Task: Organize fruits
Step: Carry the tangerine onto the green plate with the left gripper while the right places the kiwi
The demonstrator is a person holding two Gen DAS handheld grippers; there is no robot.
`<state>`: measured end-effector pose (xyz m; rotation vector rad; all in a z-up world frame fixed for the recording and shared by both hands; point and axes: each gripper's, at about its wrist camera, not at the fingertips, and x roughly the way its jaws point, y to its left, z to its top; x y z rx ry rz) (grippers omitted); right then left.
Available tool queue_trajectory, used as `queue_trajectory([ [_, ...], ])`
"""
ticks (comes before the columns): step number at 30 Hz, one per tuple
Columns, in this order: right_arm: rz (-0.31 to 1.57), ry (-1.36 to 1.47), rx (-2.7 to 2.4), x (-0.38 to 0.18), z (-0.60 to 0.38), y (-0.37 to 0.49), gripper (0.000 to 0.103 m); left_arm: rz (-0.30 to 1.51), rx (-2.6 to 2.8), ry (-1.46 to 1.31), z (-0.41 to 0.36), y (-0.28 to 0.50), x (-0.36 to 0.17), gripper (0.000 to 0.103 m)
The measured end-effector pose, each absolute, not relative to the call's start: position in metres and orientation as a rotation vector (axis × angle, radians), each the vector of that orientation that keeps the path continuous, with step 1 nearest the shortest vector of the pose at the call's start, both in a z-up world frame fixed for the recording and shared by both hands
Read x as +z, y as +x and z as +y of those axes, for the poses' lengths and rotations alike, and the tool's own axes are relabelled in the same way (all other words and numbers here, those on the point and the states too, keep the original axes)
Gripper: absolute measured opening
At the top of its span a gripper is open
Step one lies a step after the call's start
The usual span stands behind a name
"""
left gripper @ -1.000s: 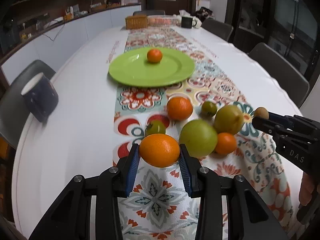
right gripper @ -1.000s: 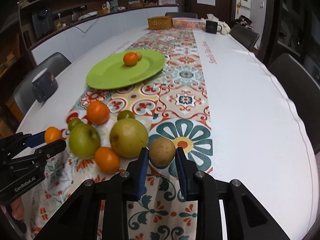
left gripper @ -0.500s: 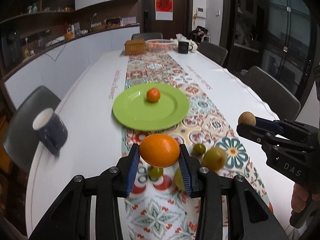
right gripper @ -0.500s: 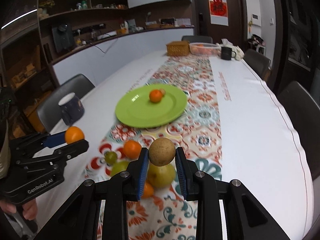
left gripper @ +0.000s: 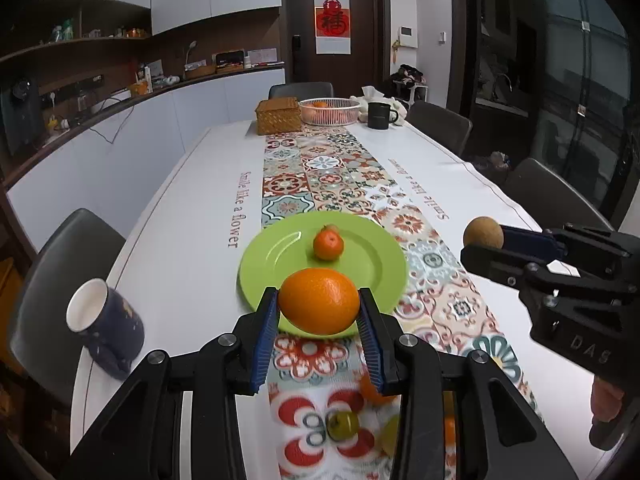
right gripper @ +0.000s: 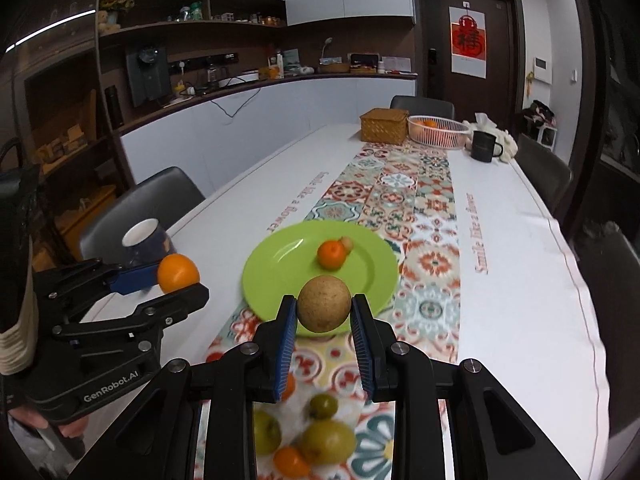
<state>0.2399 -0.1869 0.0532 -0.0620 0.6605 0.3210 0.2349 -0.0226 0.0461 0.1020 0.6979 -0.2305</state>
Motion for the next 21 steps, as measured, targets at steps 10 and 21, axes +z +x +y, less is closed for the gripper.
queue_trajectory([
  [10, 0.768, -0.058, 0.353, 0.021, -0.176, 0.300, 0.029, 0.769, -0.245, 0.104, -0.020, 0.287, 0.023, 0.038],
  [21, 0.884, -0.066, 0.366, -0.025, -0.170, 0.340, 0.029, 0.908, -0.266, 0.119, -0.024, 0.324, -0.030, 0.038],
])
